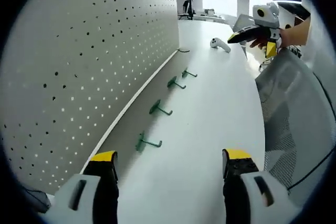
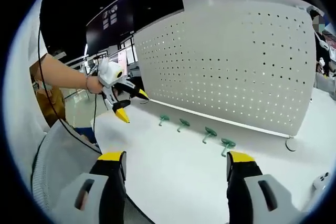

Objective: Insert the hook assembly into the mounting plate slot until the hook locks in place.

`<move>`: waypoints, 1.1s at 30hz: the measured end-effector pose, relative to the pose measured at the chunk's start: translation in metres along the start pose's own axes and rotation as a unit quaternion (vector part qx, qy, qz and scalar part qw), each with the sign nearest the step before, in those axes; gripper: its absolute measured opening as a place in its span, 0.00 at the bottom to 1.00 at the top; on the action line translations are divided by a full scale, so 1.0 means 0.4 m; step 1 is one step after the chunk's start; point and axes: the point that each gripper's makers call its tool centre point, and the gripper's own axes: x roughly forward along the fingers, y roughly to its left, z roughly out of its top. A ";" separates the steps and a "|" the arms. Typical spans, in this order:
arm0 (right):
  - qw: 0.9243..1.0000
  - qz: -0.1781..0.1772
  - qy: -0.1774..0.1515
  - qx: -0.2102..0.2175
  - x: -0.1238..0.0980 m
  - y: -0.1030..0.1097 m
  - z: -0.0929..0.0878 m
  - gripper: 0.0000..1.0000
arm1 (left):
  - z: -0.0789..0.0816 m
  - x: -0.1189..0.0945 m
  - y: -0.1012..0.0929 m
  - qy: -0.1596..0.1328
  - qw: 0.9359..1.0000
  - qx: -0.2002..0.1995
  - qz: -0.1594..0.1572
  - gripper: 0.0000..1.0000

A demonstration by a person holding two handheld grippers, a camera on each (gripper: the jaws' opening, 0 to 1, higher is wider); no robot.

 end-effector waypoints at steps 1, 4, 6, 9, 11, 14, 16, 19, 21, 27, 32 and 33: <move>1.000 0.000 0.001 -0.001 0.000 0.000 -0.001 0.76 | -0.005 0.006 -0.001 0.006 1.000 0.008 -0.003 0.84; 1.000 0.001 0.001 -0.001 -0.001 0.001 0.000 0.76 | -0.013 0.016 0.002 0.016 1.000 0.024 -0.005 0.85; 1.000 -0.001 0.001 -0.002 -0.003 -0.001 -0.002 0.77 | -0.011 0.021 0.006 0.016 1.000 0.020 -0.009 0.85; 1.000 0.000 0.001 -0.001 -0.004 -0.001 -0.003 0.76 | -0.023 0.034 0.009 0.029 0.999 0.034 -0.016 0.86; 1.000 0.000 0.003 -0.001 -0.005 -0.001 -0.005 0.76 | -0.027 0.040 0.012 0.035 0.998 0.041 -0.020 0.87; 1.000 0.002 0.005 -0.001 -0.005 0.002 -0.010 0.76 | -0.029 0.046 0.020 0.042 0.998 0.047 -0.024 0.87; 1.000 0.003 0.008 -0.004 -0.005 0.005 -0.014 0.76 | -0.030 0.052 0.029 0.046 0.997 0.049 -0.026 0.87; 1.000 0.006 0.011 -0.005 -0.005 0.007 -0.016 0.76 | -0.028 0.062 0.032 0.048 0.997 0.059 -0.031 0.86; 1.000 0.006 0.014 -0.005 -0.006 0.008 -0.020 0.76 | -0.028 0.068 0.034 0.053 0.996 0.064 -0.035 0.86; 1.000 0.003 0.014 -0.003 -0.008 0.006 -0.022 0.76 | -0.034 0.094 0.042 0.065 0.993 0.080 -0.053 0.86; 1.000 0.001 0.016 -0.002 -0.012 0.007 -0.027 0.76 | -0.044 0.116 0.050 0.078 0.991 0.094 -0.062 0.86; 1.000 -0.001 0.016 -0.003 -0.013 0.008 -0.029 0.76 | -0.042 0.120 0.049 0.079 0.990 0.094 -0.065 0.86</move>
